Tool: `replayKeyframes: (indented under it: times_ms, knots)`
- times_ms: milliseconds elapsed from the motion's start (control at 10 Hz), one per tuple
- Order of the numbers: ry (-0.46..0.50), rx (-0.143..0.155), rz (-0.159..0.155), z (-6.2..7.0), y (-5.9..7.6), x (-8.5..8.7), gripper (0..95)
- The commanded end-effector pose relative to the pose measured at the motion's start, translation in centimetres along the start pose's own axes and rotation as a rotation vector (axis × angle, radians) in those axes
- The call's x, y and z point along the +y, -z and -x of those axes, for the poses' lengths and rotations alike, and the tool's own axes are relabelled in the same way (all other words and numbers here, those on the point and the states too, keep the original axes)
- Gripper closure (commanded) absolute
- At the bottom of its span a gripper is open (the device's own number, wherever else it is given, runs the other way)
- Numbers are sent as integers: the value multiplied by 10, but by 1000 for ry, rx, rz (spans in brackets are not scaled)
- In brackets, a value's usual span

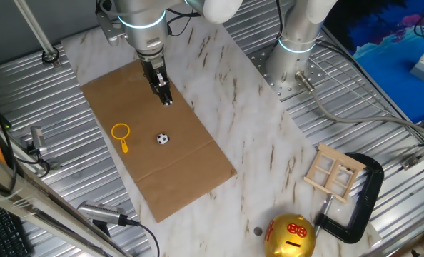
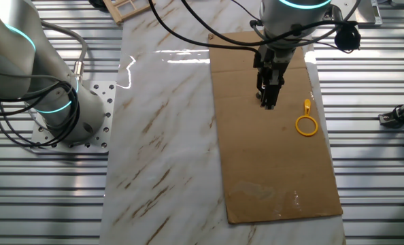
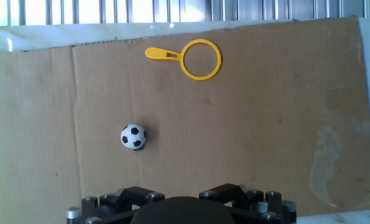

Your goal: Attach the bubble ring to the ball

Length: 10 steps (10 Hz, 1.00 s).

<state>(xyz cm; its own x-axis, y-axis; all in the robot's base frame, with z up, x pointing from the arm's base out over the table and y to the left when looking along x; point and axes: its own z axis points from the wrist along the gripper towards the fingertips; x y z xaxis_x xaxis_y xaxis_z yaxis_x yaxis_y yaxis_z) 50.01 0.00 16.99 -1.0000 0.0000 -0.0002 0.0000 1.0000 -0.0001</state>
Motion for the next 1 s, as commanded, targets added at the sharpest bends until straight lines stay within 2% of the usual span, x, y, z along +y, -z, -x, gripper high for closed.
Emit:
replayKeyframes:
  times_ms: [100,1000]
  knots:
    - [124,-36,27,0,0,0,950]
    - [137,-29,19,-1,0,0,950]
